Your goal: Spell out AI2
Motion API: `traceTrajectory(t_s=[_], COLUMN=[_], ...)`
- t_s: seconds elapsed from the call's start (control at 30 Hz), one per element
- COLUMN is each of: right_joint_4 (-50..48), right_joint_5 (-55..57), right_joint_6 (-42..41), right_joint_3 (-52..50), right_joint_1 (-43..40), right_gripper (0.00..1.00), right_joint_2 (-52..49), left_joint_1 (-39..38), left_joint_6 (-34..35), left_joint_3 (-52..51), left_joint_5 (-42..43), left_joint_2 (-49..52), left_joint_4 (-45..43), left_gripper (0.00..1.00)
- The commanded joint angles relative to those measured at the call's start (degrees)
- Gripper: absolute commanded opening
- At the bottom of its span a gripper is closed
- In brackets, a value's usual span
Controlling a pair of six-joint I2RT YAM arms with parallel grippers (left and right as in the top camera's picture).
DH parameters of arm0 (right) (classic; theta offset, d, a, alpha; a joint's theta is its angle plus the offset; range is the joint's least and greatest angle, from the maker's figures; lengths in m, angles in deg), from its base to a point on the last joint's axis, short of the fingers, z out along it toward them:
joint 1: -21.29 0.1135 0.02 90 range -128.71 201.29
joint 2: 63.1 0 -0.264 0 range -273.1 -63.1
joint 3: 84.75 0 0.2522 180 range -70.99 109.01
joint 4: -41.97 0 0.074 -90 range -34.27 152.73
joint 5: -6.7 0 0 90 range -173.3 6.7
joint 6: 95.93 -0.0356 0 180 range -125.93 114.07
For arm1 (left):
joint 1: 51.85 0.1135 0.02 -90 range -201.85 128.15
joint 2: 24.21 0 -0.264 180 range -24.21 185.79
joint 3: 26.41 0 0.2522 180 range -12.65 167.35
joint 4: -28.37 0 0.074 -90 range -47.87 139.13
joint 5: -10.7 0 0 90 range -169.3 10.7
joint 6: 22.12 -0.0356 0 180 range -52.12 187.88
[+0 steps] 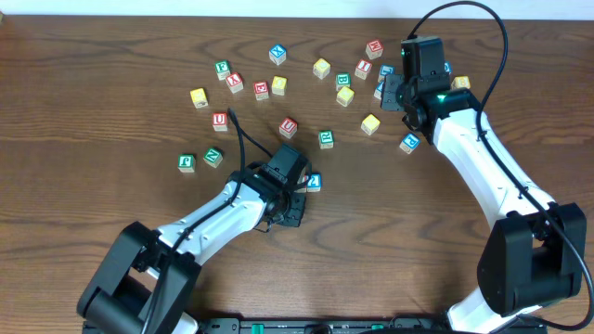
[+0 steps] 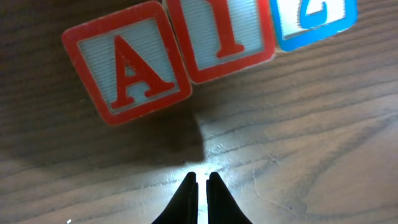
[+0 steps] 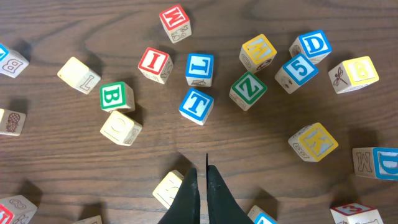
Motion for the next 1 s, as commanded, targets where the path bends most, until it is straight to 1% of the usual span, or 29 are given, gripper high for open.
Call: traceTrajectory(t_s=[0.0, 0.27, 0.33, 0.57, 0.67, 0.97], right_joint_4=[0.07, 0.48, 0.52, 1.4, 1.7, 1.97], right_joint_5=[0.52, 0.52, 0.52, 0.5, 0.52, 0.5], right_joint_6=[1.14, 1.31, 1.33, 1.36, 1.75, 1.75], right_joint_3=[1.03, 1.03, 1.03, 1.03, 1.03, 1.03], right_joint_1=[-0.24, -0.24, -0.24, -0.24, -0.24, -0.24], right_gripper=[0.01, 0.01, 0.01, 0.01, 0.01, 0.01], right_joint_2=[1.03, 1.03, 1.03, 1.03, 1.03, 1.03], left_joint_1=[-0.07, -0.07, -0.02, -0.02, -0.02, -0.02], left_joint_6=[0.9, -0.04, -1.31, -1.9, -1.92, -2.1], left_joint_3=[-0.46, -0.46, -0.46, -0.46, -0.46, -0.46], left_joint_5=[-0.35, -4.28, -4.31, -4.81, -6.29, -6.45], left_joint_2=[0.83, 0.83, 0.83, 0.83, 0.83, 0.83], left_joint_4=[-0.31, -1.44, -2.86, -6.54, -6.54, -6.56], left_gripper=[0.07, 0.07, 0.08, 0.08, 0.08, 0.08])
